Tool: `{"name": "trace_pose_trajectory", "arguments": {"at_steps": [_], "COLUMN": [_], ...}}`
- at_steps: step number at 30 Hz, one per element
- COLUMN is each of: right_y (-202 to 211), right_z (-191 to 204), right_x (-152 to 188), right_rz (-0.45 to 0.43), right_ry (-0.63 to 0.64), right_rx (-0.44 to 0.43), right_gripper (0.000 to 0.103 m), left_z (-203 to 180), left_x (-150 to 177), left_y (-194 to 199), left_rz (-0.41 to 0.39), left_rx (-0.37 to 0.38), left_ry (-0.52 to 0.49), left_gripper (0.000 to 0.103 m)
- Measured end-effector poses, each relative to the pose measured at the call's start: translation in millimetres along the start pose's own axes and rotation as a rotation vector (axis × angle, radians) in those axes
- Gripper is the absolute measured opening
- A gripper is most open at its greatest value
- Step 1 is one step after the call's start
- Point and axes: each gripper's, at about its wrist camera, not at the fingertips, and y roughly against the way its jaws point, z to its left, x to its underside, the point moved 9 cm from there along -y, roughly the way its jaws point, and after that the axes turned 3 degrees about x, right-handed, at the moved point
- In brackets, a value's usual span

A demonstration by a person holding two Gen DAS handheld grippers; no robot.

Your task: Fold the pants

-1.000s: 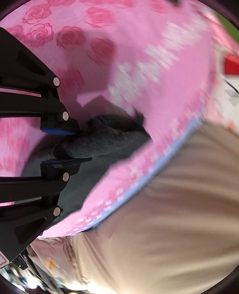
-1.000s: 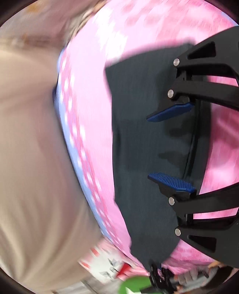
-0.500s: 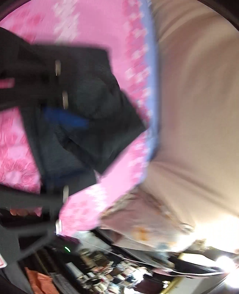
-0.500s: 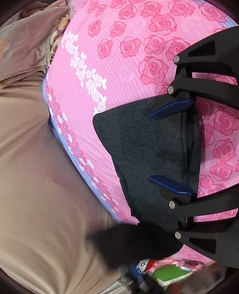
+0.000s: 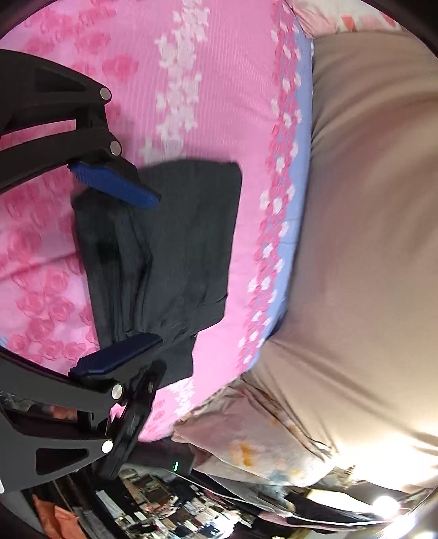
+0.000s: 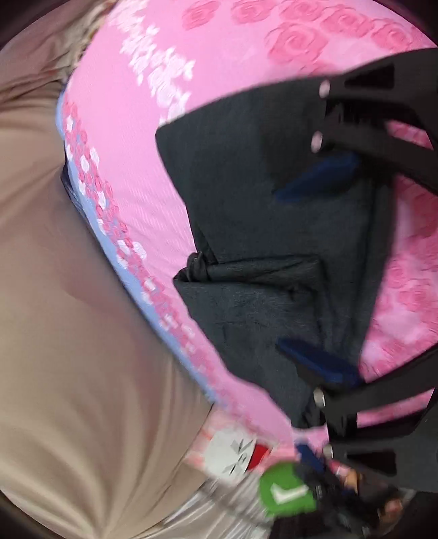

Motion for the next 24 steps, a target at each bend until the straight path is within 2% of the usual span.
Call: {"name": "trace_pose_trajectory", "arguments": {"at_steps": [2,3,4,5,6,7,9,10,12,15,17,21,23,24], "right_y": [-13,-18,-27,-30,-33,-31,-14,4,50,102,108,50,51,57], "right_z": [9,16,26,29,32,33,38,42,44,18,-15,-108,-116,-116], "right_x": [3,6,10,9,7,4,-10,-23,-51,-66,-59,-7,-1,-2], "right_rz": [0.018,0.033,0.074,0.069,0.062,0.057,0.031,-0.012,-0.117,-0.232,-0.223,-0.028,-0.061,-0.070], "right_ry": [0.022,0.036,0.031,0.025,0.051,0.054,0.014,0.005,0.012,0.047,0.023,-0.114,-0.177,-0.190], "right_rx": [0.005,-0.008,-0.059,-0.047,-0.007,-0.002,-0.071,-0.106,-0.135,-0.049,0.017,0.163,0.083,0.074], "right_gripper": [0.086,0.062,0.052,0.050,0.036,0.025,0.016,0.013,0.009,0.008,0.008,0.008,0.012,0.018], "left_z": [16,22,30,39,46,54,63,66,68,63,59,49,41,38], "left_x": [0,0,1,2,2,2,0,-1,-3,-4,1,14,20,21], "left_y": [15,19,23,27,29,31,35,38,42,41,33,-1,-20,-27], "left_rz": [-0.028,-0.033,-0.036,-0.041,-0.044,-0.046,-0.053,-0.057,-0.067,-0.068,-0.051,0.022,0.069,0.086], "left_rx": [-0.016,-0.024,-0.035,-0.043,-0.045,-0.048,-0.051,-0.053,-0.056,-0.039,-0.028,0.003,0.027,0.036], "left_ry": [0.026,0.034,0.047,0.067,0.085,0.105,0.129,0.133,0.131,0.126,0.117,0.119,0.127,0.129], "left_gripper": [0.076,0.077,0.077,0.077,0.077,0.077,0.077,0.077,0.077,0.077,0.077,0.077,0.077,0.077]}}
